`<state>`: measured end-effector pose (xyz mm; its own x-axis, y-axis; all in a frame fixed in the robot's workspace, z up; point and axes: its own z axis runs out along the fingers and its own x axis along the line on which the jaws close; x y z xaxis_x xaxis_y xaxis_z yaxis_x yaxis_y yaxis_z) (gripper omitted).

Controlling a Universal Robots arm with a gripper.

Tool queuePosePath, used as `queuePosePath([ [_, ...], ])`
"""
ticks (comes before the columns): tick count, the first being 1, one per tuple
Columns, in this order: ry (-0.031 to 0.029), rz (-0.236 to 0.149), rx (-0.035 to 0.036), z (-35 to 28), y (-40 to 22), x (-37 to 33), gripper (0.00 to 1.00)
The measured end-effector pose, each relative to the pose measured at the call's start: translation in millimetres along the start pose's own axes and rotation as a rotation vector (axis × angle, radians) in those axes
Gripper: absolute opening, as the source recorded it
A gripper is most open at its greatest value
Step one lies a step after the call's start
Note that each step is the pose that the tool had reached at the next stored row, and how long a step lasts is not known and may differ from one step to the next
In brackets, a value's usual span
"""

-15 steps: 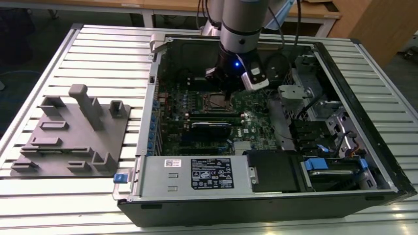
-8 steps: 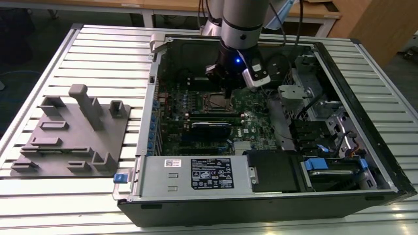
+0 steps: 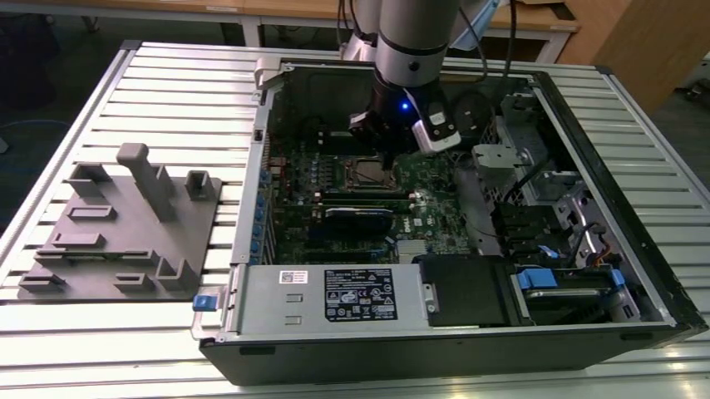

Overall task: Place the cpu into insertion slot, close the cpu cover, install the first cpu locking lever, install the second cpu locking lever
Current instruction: 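Install the second cpu locking lever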

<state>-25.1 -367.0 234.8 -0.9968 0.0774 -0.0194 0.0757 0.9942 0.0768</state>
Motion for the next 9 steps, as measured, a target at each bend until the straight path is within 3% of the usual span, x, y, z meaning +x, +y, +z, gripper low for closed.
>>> queuePosePath([
  [9, 0.0007, 0.0, 0.0002, -0.1, -2.0, -0.2, 0.11],
])
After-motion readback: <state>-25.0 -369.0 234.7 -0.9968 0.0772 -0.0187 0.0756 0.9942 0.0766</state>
